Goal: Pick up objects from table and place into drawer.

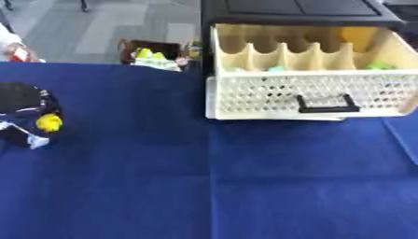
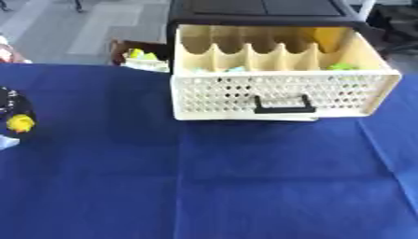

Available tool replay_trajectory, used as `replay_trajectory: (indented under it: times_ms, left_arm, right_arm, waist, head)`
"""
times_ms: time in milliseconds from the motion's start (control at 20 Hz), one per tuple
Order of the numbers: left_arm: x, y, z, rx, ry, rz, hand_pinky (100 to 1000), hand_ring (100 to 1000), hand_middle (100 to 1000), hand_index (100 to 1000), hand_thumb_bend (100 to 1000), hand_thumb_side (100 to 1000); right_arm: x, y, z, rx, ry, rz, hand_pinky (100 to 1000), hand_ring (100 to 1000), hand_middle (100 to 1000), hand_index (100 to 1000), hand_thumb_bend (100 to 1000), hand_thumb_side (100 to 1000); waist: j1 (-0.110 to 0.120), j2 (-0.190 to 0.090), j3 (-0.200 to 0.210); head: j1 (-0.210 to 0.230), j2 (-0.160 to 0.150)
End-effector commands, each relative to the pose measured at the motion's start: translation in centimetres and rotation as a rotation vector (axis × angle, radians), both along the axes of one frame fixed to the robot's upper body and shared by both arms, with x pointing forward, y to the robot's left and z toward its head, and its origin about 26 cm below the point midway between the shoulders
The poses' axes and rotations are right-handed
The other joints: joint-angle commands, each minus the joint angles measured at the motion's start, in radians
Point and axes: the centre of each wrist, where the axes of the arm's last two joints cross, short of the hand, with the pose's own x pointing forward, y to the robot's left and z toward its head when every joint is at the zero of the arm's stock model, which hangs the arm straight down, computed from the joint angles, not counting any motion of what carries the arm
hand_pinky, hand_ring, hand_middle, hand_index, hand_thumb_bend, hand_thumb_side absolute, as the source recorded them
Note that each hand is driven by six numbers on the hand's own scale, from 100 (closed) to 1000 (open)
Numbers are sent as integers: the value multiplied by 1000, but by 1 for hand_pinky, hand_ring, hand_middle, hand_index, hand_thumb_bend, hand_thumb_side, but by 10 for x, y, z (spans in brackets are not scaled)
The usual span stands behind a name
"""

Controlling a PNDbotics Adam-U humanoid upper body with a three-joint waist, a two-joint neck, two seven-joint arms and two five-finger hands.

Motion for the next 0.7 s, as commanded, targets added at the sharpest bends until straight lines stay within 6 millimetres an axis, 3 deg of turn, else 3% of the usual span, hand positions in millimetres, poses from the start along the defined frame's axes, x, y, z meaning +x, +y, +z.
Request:
replay_trajectory:
  times_ms: [50, 400, 700]
  left_arm:
    - [-4, 4, 15, 4, -26, 5, 100, 393, 493, 662, 234, 329]
    - [-3, 3, 17, -3, -19, -4, 100, 417, 497, 661, 189, 310]
    - [-3, 3, 17, -17, -16, -8, 100, 393, 479, 627, 100, 282]
  right_arm:
    - [-5, -2, 7, 3, -31, -2, 712, 100, 149, 702, 100, 975]
    - [-5, -1, 7, 12, -27, 1, 712, 100, 148, 700, 100, 977]
    - [-5, -1, 6, 19, -24, 3, 711, 100, 148, 697, 100, 978]
  waist:
    - [1, -26, 2]
    - [0, -28, 3]
    - [-1, -30, 5]
  head:
    - [2, -16]
    - [2, -17]
    - [3, -16]
